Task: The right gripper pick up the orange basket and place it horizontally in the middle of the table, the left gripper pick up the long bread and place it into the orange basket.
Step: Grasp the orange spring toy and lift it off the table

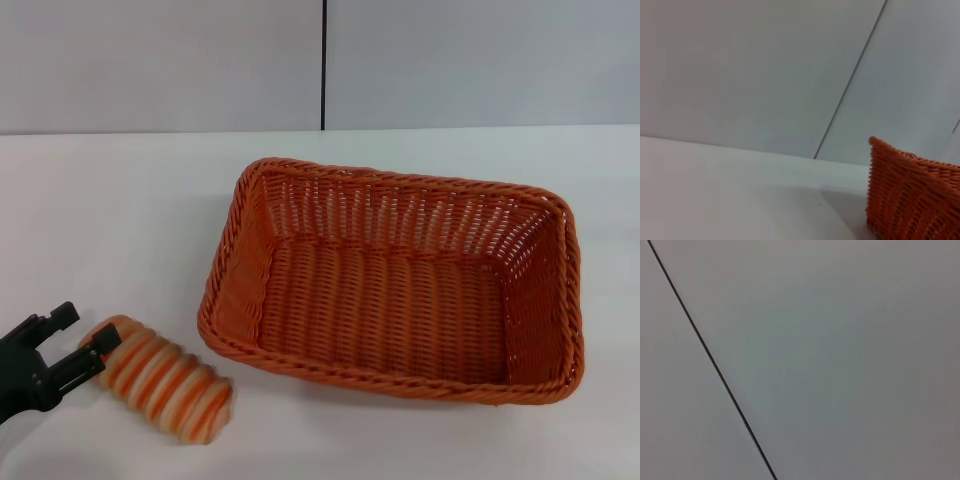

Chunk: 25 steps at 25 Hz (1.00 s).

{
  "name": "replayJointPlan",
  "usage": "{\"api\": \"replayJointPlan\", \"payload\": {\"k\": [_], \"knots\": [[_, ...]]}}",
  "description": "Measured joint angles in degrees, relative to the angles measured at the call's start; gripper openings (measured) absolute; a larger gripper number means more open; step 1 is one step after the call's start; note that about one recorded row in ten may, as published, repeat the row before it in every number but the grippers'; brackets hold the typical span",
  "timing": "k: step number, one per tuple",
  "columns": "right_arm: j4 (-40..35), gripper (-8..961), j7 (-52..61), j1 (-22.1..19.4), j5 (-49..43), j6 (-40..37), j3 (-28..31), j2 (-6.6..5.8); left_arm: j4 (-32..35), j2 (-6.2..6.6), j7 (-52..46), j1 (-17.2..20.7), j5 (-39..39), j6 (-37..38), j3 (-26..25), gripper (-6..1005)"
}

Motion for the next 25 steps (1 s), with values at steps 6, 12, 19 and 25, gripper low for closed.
{"api": "replayJointPlan", "payload": {"k": [6, 12, 19, 25], "knots": [[0.06, 568, 0.84, 0.05, -0.02, 0.59, 0.0, -0.01, 0.03, 0.03, -0.49, 0.09, 0.0, -0.99, 0.32, 751], [0.02, 568, 1.45, 0.05, 0.17, 0.69, 0.08, -0.01, 0.03, 0.03, -0.56, 0.08, 0.0, -1.34, 0.8, 750], [-0.23, 568, 2.5, 0.0, 0.35, 0.75, 0.65, -0.11, -0.03, -0.01, -0.79, -0.1, 1.24, -1.98, 1.42, 748], [-0.21, 568, 2.8, 0.02, 0.39, 0.76, 0.64, -0.18, -0.43, -0.06, -0.81, -0.38, 1.32, -2.43, 1.5, 747]]}}
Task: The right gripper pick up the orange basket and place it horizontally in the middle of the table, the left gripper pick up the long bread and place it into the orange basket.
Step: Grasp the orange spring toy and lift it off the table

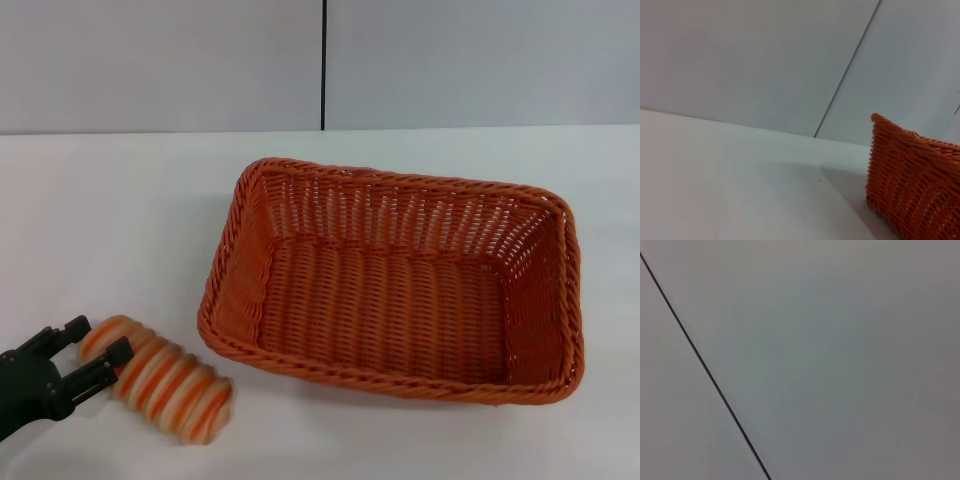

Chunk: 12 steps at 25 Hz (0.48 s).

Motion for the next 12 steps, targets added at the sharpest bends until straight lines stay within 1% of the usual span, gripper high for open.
{"api": "replayJointPlan", "payload": {"k": [12], "knots": [[0.16, 568, 0.33, -0.3, 0.12, 0.0, 0.62, 0.0, -0.17, -0.02, -0.01, -0.07, 0.18, -0.1, 0.18, 744]]}}
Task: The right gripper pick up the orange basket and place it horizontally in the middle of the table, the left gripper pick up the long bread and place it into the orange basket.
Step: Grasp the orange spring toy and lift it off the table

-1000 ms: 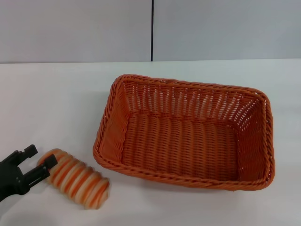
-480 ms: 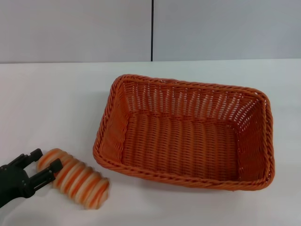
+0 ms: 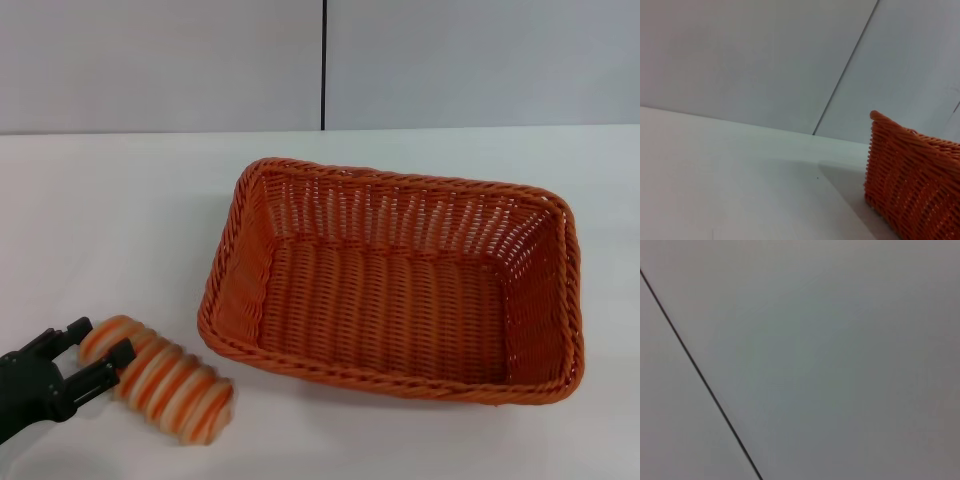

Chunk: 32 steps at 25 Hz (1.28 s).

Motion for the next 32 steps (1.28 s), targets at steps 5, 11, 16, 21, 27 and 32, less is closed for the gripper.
{"api": "replayJointPlan", "payload": {"k": [5, 11, 16, 21, 27, 32], "knots": [[0.05, 568, 0.01, -0.27, 0.0, -0.01, 0.27, 0.0, -0.07, -0.07, -0.2, 0.0, 0.0, -0.26, -0.09, 743], [0.17, 568, 0.01, -0.31, 0.0, -0.01, 0.71, 0.0, -0.09, -0.1, -0.59, 0.05, -0.03, -0.44, -0.47, 678], [0.17, 568, 0.02, -0.29, 0.0, -0.01, 0.79, 0.0, -0.09, -0.38, -0.31, 0.17, -0.43, -0.57, -0.68, 545], [0.18, 568, 0.01, -0.34, 0.01, -0.01, 0.9, 0.13, -0.08, -0.4, -0.37, 0.16, -0.46, -0.57, -0.71, 521], [1.47, 568, 0.01, -0.23, 1.94, 1.05, 2.34, 0.76, -0.08, -0.41, -0.44, 0.11, -0.46, -0.57, -0.71, 478], [4.06, 568, -0.45, 0.45, 6.29, 1.51, 2.7, 0.84, -0.13, -0.59, -0.69, -0.15, -0.48, -1.66, -0.72, 432]]}}
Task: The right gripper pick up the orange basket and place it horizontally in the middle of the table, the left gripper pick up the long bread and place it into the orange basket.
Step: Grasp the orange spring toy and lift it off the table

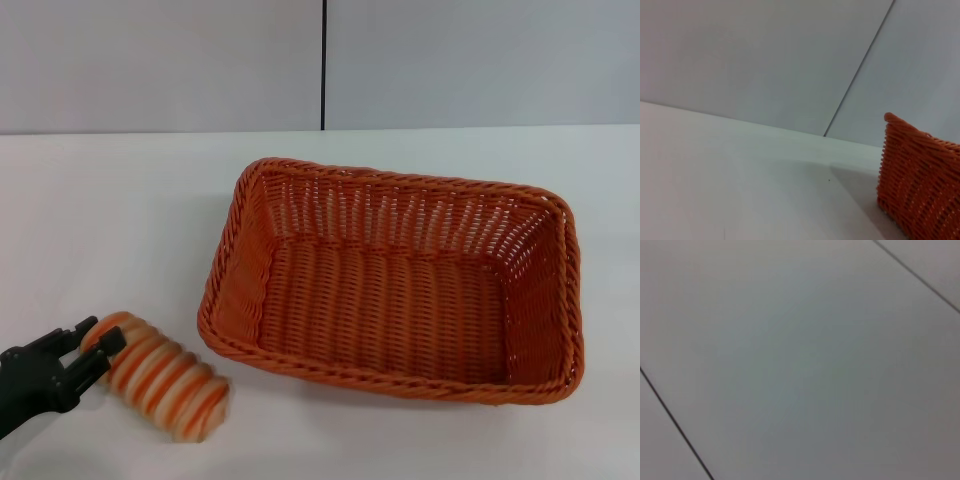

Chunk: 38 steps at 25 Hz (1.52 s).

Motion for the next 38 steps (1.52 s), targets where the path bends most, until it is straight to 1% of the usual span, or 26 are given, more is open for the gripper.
{"api": "replayJointPlan", "payload": {"k": [11, 23, 33, 34, 35, 36, 38], "knots": [[0.1, 568, -0.08, 0.13, 0.44, -0.48, 1.28, 0.04, -0.04, -0.01, -0.07, -0.6, -0.07, 0.6, -0.03, 352], [0.18, 568, -0.13, 0.31, 0.48, -1.13, 2.72, -0.26, 0.05, 0.14, -0.74, -1.85, -0.08, 2.25, -0.23, 265], [0.24, 568, -0.16, 0.11, 0.48, -1.44, 2.73, -0.31, 0.68, 0.29, -1.24, -1.8, -0.05, 2.38, -2.11, 199], [0.24, 568, -0.16, 0.07, 0.48, -1.44, 2.74, -0.31, 0.76, 1.16, -1.24, -1.64, -0.03, 2.8, -5.58, 193], [0.24, 568, -0.16, 0.03, 0.48, -1.44, 2.73, -0.29, 0.77, 1.67, -1.25, -1.56, -0.04, 3.27, -8.81, 185], [0.24, 568, -0.16, -0.02, 0.48, -1.44, 2.74, -0.26, 0.77, 1.93, -1.31, -1.53, -0.04, 3.49, -11.01, 177], [0.24, 568, -0.16, -0.1, 0.48, -1.44, 2.73, -0.19, 0.77, 1.93, -1.31, -1.53, -0.04, 3.49, -11.01, 161]]}}
